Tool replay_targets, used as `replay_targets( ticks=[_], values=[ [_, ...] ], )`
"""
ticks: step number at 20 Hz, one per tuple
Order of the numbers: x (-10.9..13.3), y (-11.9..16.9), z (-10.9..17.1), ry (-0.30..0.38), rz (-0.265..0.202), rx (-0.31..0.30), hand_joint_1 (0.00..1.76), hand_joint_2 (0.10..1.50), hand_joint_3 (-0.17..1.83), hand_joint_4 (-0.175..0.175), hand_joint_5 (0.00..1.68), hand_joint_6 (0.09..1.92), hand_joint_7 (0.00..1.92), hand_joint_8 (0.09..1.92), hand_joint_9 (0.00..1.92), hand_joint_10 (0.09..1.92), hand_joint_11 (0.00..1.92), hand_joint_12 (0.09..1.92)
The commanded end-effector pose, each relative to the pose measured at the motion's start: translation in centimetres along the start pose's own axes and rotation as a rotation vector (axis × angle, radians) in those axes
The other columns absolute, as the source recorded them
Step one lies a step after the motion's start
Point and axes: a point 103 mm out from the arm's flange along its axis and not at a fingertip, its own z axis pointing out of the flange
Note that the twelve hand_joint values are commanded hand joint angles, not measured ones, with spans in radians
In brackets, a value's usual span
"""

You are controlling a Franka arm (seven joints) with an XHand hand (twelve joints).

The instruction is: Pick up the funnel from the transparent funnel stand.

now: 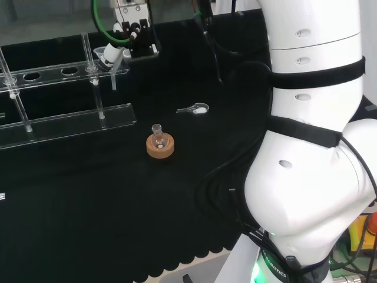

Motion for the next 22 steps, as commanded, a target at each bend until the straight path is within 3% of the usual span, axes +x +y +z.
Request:
replay_targets(
  ticks=[1, 4, 22],
  values=[
    [0.33, 0.12, 0.11, 0.009, -0.004, 0.001, 0.55, 0.78, 0.25, -0.005, 0.38, 0.09, 0.59, 0.43, 0.36, 0.67, 0.00, 1.14],
    [1.14, 0.17, 0.39, 0.000, -0.009, -0.002, 0.55, 0.78, 0.26, -0.005, 0.38, 0.09, 0.60, 0.43, 0.37, 0.67, 0.00, 1.14],
    [0.79, 0.24, -0.06, 0.041, -0.001, -0.129, 0.68, 0.77, 0.47, 0.021, 0.57, 0.09, 0.81, 0.42, 0.59, 0.54, 0.00, 1.27]
  ],
)
